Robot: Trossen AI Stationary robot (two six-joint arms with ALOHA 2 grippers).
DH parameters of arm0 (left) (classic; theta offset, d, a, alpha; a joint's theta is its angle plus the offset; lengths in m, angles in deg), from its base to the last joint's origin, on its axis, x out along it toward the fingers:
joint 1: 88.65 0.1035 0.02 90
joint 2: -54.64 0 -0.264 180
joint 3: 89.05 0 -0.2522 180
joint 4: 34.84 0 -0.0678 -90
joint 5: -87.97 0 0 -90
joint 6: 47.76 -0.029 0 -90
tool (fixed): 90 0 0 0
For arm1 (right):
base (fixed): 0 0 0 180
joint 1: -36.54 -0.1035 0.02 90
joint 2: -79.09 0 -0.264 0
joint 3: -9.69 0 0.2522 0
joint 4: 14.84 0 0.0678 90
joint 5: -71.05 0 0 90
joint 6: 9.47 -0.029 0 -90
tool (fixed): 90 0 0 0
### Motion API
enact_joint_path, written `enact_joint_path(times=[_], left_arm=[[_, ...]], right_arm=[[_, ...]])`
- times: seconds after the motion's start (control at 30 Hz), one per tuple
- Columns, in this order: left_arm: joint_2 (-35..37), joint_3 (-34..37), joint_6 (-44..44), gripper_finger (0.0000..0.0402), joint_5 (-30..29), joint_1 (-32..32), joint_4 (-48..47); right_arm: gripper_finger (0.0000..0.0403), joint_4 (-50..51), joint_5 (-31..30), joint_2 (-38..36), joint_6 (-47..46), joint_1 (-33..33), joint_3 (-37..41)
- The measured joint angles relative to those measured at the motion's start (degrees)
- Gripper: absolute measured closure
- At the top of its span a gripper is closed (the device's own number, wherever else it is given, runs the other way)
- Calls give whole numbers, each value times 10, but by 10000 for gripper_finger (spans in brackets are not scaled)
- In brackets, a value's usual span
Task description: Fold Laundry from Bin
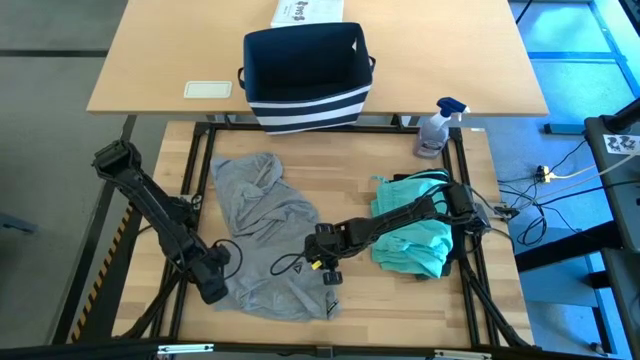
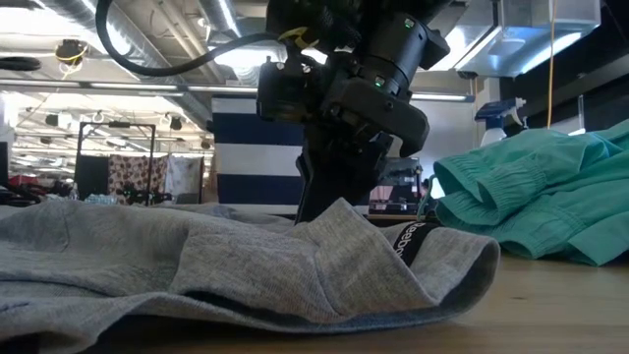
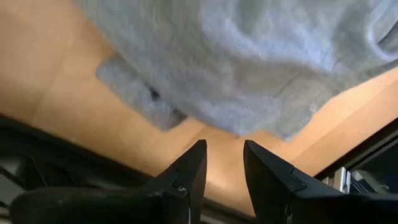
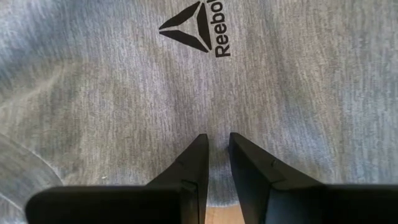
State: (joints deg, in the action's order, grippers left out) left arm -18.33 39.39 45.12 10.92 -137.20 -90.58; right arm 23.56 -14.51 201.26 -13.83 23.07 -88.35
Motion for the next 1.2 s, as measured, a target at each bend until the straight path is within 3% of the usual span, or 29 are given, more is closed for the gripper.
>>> enact_joint_path(times=[0.4,0.63,0.77,1.0,1.2], left_arm=[[0,-62,-36,337,-87,0,-73],[0,-75,-120,362,-271,0,-36],[0,-73,-140,364,-332,1,-26],[0,-73,-149,361,-354,0,-22],[-18,-73,-203,311,-384,0,18]], right_arm=[[337,-2,-1,0,1,0,0],[337,-3,0,0,7,5,0],[337,-5,1,0,13,8,0],[337,-10,1,0,18,12,0],[337,-10,1,0,20,16,0]])
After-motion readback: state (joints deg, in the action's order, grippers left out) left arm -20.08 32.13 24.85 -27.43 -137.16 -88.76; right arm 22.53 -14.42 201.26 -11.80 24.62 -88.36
